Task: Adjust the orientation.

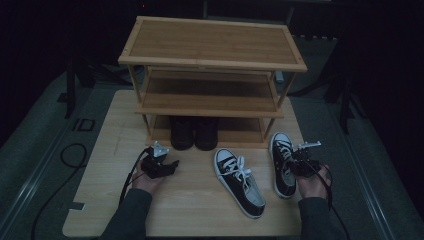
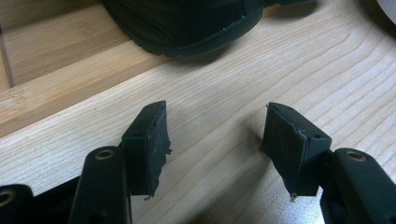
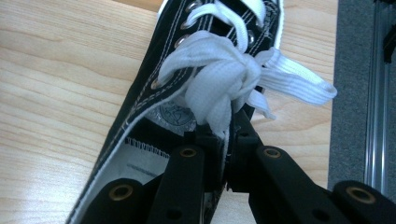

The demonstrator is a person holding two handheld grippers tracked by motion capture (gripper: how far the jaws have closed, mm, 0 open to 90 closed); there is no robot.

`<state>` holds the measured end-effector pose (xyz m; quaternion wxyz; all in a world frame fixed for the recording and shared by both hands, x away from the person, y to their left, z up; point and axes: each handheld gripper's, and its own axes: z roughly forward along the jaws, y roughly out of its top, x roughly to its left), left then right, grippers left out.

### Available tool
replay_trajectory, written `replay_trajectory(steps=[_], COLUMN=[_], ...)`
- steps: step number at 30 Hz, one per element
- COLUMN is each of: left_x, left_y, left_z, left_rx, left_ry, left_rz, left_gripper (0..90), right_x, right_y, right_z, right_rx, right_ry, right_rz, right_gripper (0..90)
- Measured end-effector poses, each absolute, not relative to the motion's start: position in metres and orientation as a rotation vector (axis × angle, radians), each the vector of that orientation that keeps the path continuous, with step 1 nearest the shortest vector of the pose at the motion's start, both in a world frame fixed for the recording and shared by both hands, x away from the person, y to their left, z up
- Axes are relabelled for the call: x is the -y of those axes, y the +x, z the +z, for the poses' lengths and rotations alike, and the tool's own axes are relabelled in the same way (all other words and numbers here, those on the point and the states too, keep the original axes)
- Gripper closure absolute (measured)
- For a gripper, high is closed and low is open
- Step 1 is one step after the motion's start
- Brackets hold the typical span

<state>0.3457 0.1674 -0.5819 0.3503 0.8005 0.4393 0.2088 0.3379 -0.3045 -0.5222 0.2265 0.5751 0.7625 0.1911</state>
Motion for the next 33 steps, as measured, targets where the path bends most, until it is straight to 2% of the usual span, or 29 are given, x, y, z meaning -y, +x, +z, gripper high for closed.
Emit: replay_trajectory(steps=[33], left_x=[-0.167], left_y=[0.346], left_z=[-0.582], left_rx=[-1.137], left_ry=[2.074], left_rz=[0.541], left_gripper=[40.8], right_x=[0.317], right_y=[0.308], right_z=[-0.497], right_rx=[-2.074], right_ry=[1.447], right_rz=[0.585], right_gripper=[86.3])
